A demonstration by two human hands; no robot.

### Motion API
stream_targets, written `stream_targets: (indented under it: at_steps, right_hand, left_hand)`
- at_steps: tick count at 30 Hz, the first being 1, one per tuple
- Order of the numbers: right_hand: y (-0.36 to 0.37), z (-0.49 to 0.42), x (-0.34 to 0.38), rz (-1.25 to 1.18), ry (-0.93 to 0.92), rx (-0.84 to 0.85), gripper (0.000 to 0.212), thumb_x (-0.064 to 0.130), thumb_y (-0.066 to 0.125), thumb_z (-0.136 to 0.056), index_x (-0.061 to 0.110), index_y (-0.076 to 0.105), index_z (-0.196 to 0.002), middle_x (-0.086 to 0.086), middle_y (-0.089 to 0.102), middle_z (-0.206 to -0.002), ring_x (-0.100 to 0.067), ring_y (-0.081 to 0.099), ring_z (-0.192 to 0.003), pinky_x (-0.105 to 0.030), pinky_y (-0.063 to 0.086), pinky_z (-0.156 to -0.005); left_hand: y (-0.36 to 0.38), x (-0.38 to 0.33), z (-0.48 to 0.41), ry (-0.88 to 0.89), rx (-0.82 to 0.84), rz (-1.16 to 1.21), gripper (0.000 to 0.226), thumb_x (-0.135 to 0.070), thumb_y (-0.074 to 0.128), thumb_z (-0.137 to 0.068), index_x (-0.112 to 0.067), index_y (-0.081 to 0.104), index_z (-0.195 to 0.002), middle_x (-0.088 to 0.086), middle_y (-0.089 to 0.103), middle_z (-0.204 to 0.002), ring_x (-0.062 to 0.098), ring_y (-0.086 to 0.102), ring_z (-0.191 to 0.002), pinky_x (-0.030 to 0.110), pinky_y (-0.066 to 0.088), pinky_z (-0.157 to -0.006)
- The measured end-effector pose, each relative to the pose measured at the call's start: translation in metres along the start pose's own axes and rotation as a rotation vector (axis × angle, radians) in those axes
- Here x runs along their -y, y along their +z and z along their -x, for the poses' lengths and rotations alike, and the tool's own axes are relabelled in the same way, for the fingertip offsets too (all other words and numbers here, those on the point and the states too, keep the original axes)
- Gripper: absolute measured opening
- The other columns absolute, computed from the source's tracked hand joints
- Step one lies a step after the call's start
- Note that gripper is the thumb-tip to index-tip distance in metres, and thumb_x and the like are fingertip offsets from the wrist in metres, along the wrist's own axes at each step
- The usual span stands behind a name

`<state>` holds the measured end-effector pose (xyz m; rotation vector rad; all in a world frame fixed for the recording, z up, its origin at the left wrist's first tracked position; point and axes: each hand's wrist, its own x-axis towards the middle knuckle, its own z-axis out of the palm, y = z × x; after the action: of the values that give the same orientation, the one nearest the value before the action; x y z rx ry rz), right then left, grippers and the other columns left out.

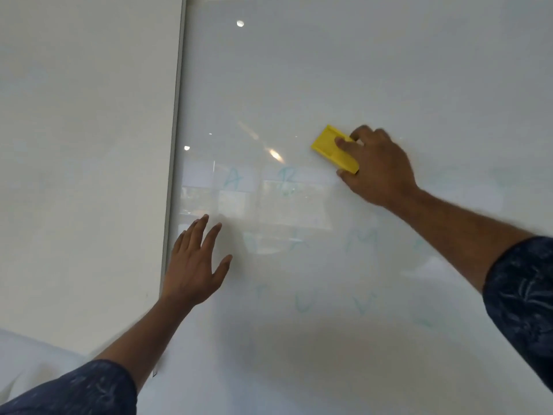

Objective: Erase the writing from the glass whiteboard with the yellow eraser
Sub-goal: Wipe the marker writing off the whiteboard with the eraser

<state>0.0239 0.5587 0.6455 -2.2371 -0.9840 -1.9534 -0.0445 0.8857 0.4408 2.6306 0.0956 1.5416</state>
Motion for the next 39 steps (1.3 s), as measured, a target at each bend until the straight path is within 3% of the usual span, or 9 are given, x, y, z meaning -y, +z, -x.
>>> stream_targets:
  at_steps: [3, 7, 9, 13, 16, 24, 30, 35, 39]
  right_hand:
    - [0.009, 0.004, 0.018, -0.074, 0.008, -0.005, 0.056, 0.026, 0.078, -0.071, 0.016, 0.061, -0.123, -0.016, 0.058, -0.110, -0.040, 0.053, -0.089, -0.041, 0.052, -0.068]
    - [0.026, 0.057, 0.040, -0.086, -0.340, 0.146, 0.055, 0.026, 0.075, -0.074, 0.013, 0.061, -0.126, -0.017, 0.060, -0.115, -0.038, 0.055, -0.088, -0.044, 0.052, -0.071]
    - [0.024, 0.053, 0.029, -0.057, -0.400, 0.172, 0.055, 0.028, 0.075, -0.075, 0.014, 0.061, -0.127, -0.015, 0.061, -0.114, -0.036, 0.056, -0.088, -0.042, 0.052, -0.069]
    - [0.014, 0.012, 0.010, -0.052, -0.178, 0.028, 0.055, 0.027, 0.073, -0.075, 0.015, 0.060, -0.126, -0.015, 0.058, -0.111, -0.037, 0.053, -0.088, -0.044, 0.052, -0.067]
    - [0.017, 0.007, 0.022, -0.083, -0.092, 0.011, 0.055, 0.027, 0.071, -0.076, 0.015, 0.058, -0.128, -0.015, 0.056, -0.113, -0.038, 0.050, -0.091, -0.045, 0.050, -0.072]
    - [0.025, 0.015, 0.034, 0.023, -0.538, 0.174, 0.053, 0.025, 0.072, -0.076, 0.011, 0.061, -0.126, -0.020, 0.059, -0.115, -0.039, 0.056, -0.094, -0.042, 0.048, -0.070]
    - [0.020, -0.028, 0.035, 0.002, -0.185, 0.066, 0.055, 0.028, 0.071, -0.079, 0.014, 0.055, -0.130, -0.019, 0.052, -0.120, -0.040, 0.049, -0.099, -0.045, 0.047, -0.074]
    - [0.048, 0.041, 0.090, -0.052, -0.510, 0.169, 0.054, 0.023, 0.073, -0.074, 0.008, 0.060, -0.124, -0.020, 0.059, -0.114, -0.039, 0.056, -0.091, -0.041, 0.049, -0.070]
    - [0.055, 0.036, 0.102, 0.027, -0.578, 0.199, 0.051, 0.025, 0.068, -0.077, 0.011, 0.059, -0.125, -0.016, 0.059, -0.111, -0.035, 0.056, -0.089, -0.039, 0.045, -0.067]
  left_hand:
    - [0.006, 0.010, 0.011, -0.027, 0.034, 0.035, 0.075, -0.059, 0.036, -0.091, -0.015, 0.039, -0.151, 0.011, 0.025, -0.165, 0.032, 0.026, -0.151, 0.048, 0.026, -0.120]
    - [0.016, 0.015, 0.015, -0.011, 0.062, 0.133, 0.082, -0.070, 0.031, -0.089, -0.019, 0.035, -0.154, 0.005, 0.020, -0.167, 0.026, 0.025, -0.152, 0.045, 0.030, -0.119]
    - [0.021, 0.013, 0.016, -0.003, 0.072, 0.148, 0.088, -0.077, 0.023, -0.088, -0.020, 0.033, -0.155, 0.002, 0.014, -0.168, 0.023, 0.021, -0.153, 0.043, 0.031, -0.119]
    - [0.021, 0.012, 0.016, -0.015, 0.076, 0.173, 0.096, -0.084, 0.016, -0.084, -0.024, 0.032, -0.156, -0.003, 0.008, -0.168, 0.019, 0.018, -0.154, 0.040, 0.031, -0.118]
    - [0.019, 0.013, 0.016, -0.019, 0.095, 0.168, 0.092, -0.083, 0.023, -0.083, -0.027, 0.028, -0.157, -0.008, 0.003, -0.168, 0.016, 0.015, -0.154, 0.039, 0.031, -0.117]
    - [0.016, 0.009, 0.016, -0.045, 0.143, 0.141, 0.088, -0.076, 0.030, -0.084, -0.030, 0.019, -0.159, -0.013, -0.008, -0.167, 0.011, 0.007, -0.155, 0.039, 0.035, -0.114]
    - [0.016, 0.016, 0.019, -0.032, 0.171, 0.112, 0.081, -0.071, 0.038, -0.090, -0.032, 0.020, -0.158, -0.014, -0.007, -0.168, 0.012, 0.015, -0.154, 0.041, 0.038, -0.113]
    - [0.022, 0.021, 0.023, -0.028, 0.171, 0.112, 0.076, -0.062, 0.046, -0.095, -0.033, 0.017, -0.159, -0.014, -0.010, -0.168, 0.009, 0.005, -0.155, 0.041, 0.037, -0.114]
    - [0.029, 0.017, 0.024, -0.071, 0.162, 0.098, 0.076, -0.064, 0.043, -0.094, -0.034, 0.015, -0.159, -0.014, -0.014, -0.167, 0.009, -0.001, -0.155, 0.041, 0.038, -0.112]
